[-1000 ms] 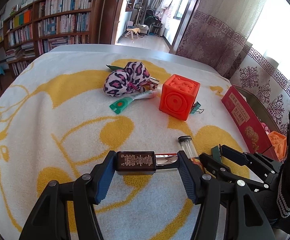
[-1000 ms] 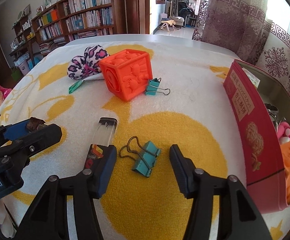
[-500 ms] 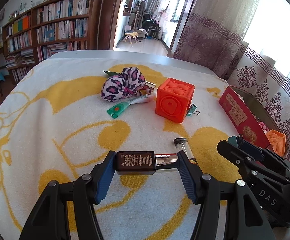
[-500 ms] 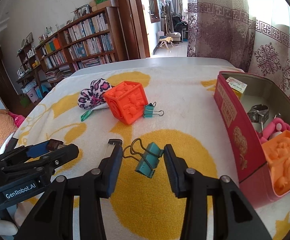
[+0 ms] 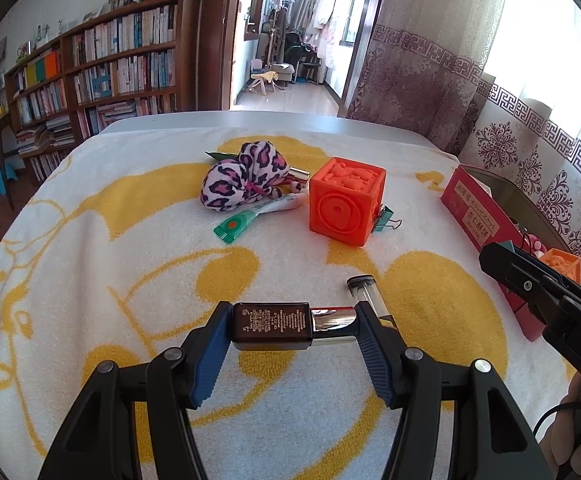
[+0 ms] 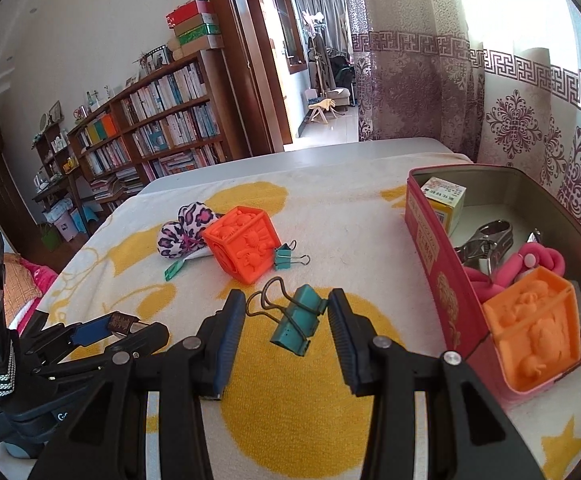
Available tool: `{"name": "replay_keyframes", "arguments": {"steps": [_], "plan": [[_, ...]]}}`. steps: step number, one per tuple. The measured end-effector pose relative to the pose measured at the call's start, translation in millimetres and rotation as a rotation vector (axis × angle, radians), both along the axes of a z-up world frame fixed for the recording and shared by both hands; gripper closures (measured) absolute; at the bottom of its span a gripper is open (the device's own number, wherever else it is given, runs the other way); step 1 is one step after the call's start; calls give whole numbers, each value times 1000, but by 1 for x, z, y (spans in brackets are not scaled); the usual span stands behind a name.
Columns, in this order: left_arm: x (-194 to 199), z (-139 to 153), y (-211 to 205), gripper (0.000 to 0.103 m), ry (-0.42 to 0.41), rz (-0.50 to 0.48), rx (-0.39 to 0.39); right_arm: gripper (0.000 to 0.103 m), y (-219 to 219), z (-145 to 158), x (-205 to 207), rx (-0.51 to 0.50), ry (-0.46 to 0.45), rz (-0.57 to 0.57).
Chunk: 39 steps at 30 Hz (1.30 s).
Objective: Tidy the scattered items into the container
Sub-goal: 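Carry the teal binder clip and brown bottle into the tin and release both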
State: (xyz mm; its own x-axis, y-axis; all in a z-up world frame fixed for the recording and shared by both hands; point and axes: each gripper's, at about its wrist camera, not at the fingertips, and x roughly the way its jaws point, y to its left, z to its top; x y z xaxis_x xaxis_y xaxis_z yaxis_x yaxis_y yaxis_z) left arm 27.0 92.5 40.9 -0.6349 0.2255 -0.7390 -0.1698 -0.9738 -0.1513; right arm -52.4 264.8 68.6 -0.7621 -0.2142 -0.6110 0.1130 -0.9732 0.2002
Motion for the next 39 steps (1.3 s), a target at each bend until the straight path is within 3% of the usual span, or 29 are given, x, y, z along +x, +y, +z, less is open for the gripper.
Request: {"name": "replay_keyframes", "arguments": {"steps": [11,19,26,39], "plan": [[0,1,3,40,-7,-18,12,57,14,15,9,-15,92,-63],[-2,7,4,40,-18,-21,34,57,34,31,24,4,187,-181],[3,31,20,40,40,-54,19,57,57,40,35,35,229,-240],[4,83,85,40,134,-212,17,57,123,65,52,39,305,-394]]}}
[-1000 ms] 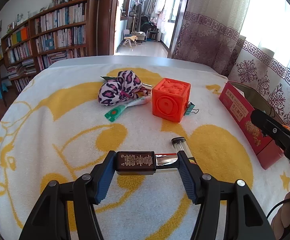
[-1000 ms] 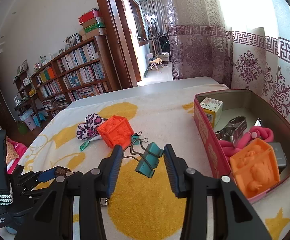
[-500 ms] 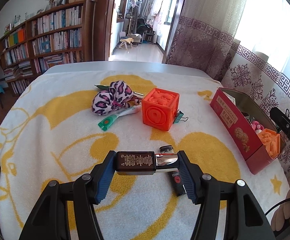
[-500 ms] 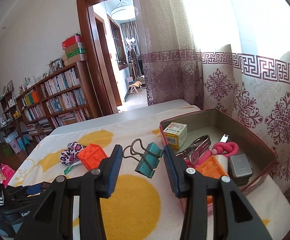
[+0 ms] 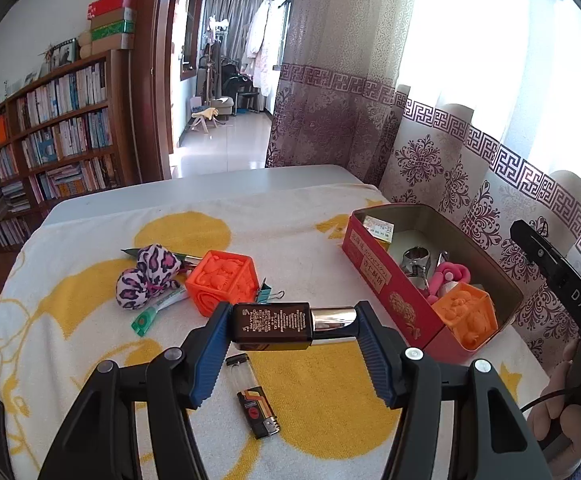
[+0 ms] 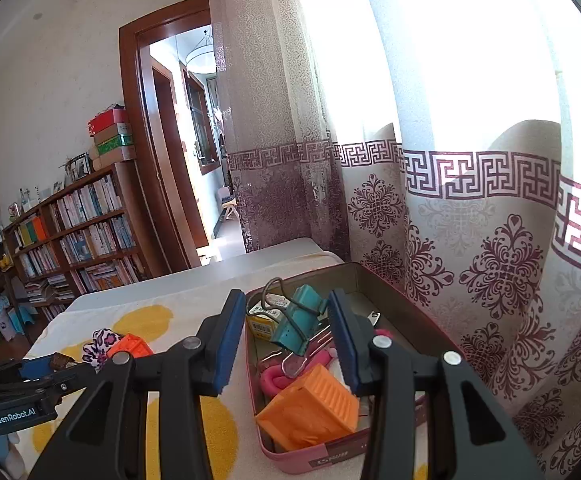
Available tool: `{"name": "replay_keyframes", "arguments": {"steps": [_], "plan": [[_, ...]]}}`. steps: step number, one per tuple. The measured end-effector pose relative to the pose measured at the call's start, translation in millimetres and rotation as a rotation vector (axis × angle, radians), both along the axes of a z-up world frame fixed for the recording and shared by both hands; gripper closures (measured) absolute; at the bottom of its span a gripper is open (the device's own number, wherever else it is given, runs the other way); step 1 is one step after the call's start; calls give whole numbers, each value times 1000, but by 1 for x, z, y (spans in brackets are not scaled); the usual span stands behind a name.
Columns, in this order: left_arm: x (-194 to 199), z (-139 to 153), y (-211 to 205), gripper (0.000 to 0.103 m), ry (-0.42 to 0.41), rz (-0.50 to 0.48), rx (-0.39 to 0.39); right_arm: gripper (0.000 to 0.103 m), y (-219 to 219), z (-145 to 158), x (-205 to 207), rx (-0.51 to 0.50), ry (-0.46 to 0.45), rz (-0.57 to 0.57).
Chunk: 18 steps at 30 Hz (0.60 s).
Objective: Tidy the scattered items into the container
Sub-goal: 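Carry the teal binder clip and brown bottle into the tin and release both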
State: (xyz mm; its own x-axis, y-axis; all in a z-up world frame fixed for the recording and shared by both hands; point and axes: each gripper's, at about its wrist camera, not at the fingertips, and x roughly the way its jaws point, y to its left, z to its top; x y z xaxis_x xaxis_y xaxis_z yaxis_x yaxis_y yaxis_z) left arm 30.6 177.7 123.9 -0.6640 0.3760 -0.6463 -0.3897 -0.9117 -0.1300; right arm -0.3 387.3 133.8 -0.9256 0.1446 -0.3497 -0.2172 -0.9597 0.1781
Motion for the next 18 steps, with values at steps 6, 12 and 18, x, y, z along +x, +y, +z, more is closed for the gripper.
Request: {"name": "replay_keyframes", "arguments": {"steps": [6,12,18], "plan": [[0,15,35,40,28,-61,10,57,33,2,0,-33,0,-52],[-9,22,71,40,20,-116,28,57,57,-10,-13,-99,-51,-16],[-31,16,109,40,-9,-148,15,57,68,-26,-28,-147,-125,-20]]}}
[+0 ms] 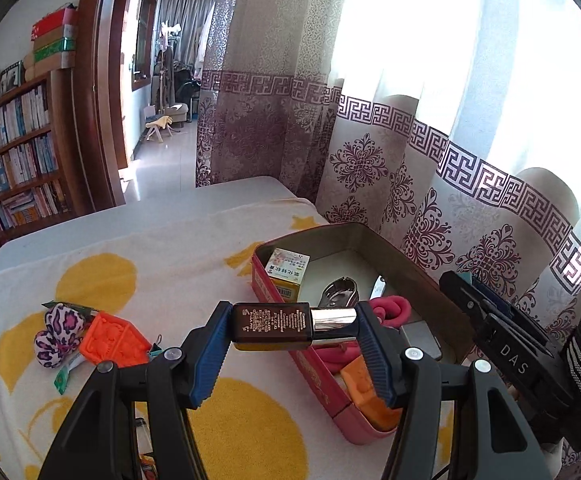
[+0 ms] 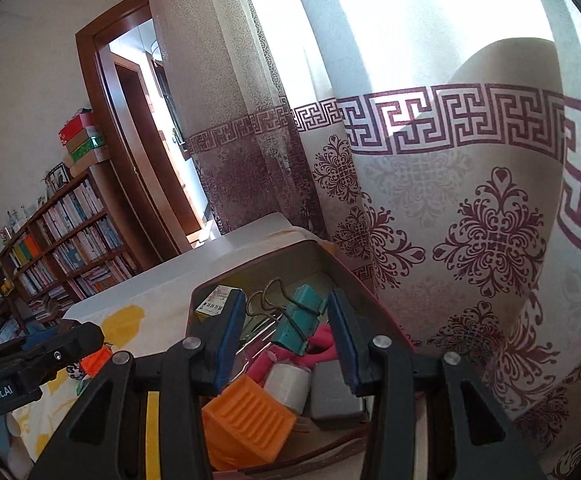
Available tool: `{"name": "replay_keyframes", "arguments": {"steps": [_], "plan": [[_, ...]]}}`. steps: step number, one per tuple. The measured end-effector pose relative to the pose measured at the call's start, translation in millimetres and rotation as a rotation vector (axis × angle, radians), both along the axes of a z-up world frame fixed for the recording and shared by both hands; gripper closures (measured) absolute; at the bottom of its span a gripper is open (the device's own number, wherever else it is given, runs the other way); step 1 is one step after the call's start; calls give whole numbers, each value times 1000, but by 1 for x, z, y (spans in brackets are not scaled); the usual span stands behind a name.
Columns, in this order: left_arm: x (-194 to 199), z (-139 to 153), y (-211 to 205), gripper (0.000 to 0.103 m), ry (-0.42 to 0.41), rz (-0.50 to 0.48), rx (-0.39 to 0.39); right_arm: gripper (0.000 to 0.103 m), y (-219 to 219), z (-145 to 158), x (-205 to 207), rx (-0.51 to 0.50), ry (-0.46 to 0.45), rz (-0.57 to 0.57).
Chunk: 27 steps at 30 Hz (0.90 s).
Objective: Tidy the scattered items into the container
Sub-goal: 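Carry the teal binder clip and brown bottle into the tin and release both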
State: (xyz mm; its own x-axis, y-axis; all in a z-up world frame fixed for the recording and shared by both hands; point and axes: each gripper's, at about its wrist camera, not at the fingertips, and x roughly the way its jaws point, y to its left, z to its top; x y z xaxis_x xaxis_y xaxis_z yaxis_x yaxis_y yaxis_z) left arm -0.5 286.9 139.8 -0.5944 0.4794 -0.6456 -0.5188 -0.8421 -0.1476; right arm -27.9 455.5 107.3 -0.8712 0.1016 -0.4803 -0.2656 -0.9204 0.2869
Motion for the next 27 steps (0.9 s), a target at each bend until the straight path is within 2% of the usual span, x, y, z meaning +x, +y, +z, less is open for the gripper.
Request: {"name": "replay_keyframes", "arguments": {"steps": [4,10,17,24,25,26,27], "plan": [[-19,-8,24,40,-29,0,-12,57,3,-8,-6,-5,-44,5],[-32,-17,52,40,-27,-19,-45,57,2,-13,-8,11,-76,11],[-41,-25,72,40,-48,-48,-48,56,6,-13,-6,5,-77,1],[-42,-20,88,39,-52,-86,-23,55,4,-13,-6,17,-80,6],[-42,-20,89,37,-55,-87,-22,50,4,-13,-6,8,-80,12],[-42,-20,89,26,-56,-85,-15,38,5,-14,-6,-1,-78,14],[-42,-20,86,17,-55,-78,-3,31,6,-13,-4,-6,-71,8]]}}
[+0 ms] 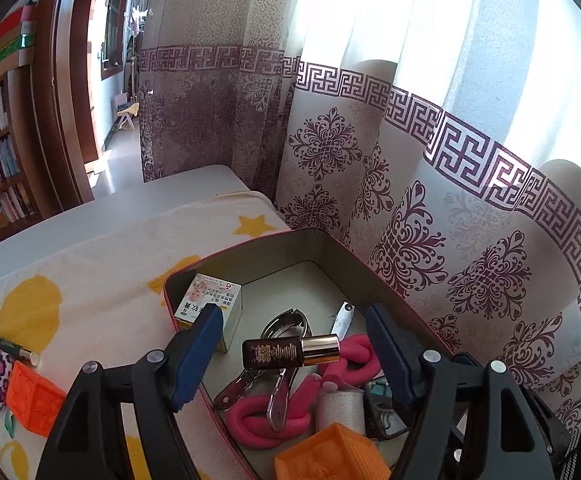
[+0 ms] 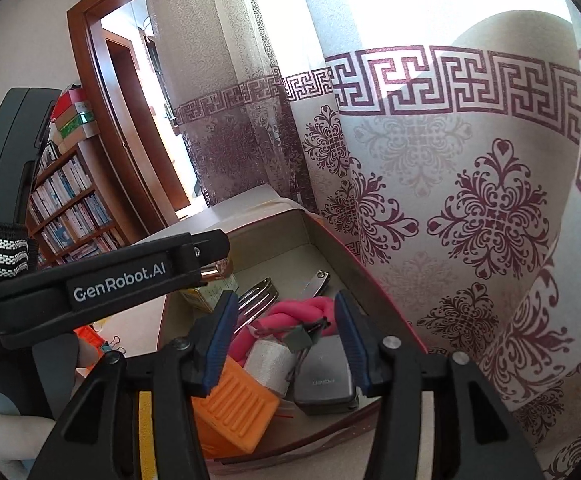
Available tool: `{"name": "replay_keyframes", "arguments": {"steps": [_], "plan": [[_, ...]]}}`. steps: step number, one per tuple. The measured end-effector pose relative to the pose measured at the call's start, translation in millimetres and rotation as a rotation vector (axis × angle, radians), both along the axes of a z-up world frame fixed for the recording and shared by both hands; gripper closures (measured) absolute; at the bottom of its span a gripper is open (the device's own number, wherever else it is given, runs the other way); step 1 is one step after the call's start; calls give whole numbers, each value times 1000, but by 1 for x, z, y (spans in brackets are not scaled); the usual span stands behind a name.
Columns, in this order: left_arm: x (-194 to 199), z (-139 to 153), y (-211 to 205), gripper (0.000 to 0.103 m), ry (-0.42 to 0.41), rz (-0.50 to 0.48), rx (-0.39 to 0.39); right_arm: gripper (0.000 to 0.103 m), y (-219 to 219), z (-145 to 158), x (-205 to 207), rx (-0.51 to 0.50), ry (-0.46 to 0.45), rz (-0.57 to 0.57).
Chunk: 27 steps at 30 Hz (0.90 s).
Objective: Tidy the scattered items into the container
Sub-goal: 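Carry the teal binder clip and brown bottle into the tin and release both, then move the left tool back over the table toward the pink leopard plush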
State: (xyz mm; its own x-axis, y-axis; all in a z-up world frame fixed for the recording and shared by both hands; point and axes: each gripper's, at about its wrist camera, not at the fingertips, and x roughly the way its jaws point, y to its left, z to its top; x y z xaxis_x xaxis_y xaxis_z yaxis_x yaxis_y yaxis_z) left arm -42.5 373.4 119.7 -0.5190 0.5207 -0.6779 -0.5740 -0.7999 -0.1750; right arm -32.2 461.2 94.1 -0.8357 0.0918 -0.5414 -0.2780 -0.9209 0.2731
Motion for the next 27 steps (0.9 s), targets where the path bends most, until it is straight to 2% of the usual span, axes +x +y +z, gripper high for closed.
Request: {"name": "replay_keyframes", "arguments": {"steps": [1,6,17,27], "plan": [[0,0,-3,17,1,12,15,23,1,1,2,-2,10,-9],[-4,0,-19,17,-35,54,40,23,5,3,5,-14,24,-27],[6,-9,-46,17,-30,85,-27,23,2,-3,0,-4,-5,-27],[14,-15,-87,17,-43,126,-54,23,-3,-6,0,12,-14,-28]]}}
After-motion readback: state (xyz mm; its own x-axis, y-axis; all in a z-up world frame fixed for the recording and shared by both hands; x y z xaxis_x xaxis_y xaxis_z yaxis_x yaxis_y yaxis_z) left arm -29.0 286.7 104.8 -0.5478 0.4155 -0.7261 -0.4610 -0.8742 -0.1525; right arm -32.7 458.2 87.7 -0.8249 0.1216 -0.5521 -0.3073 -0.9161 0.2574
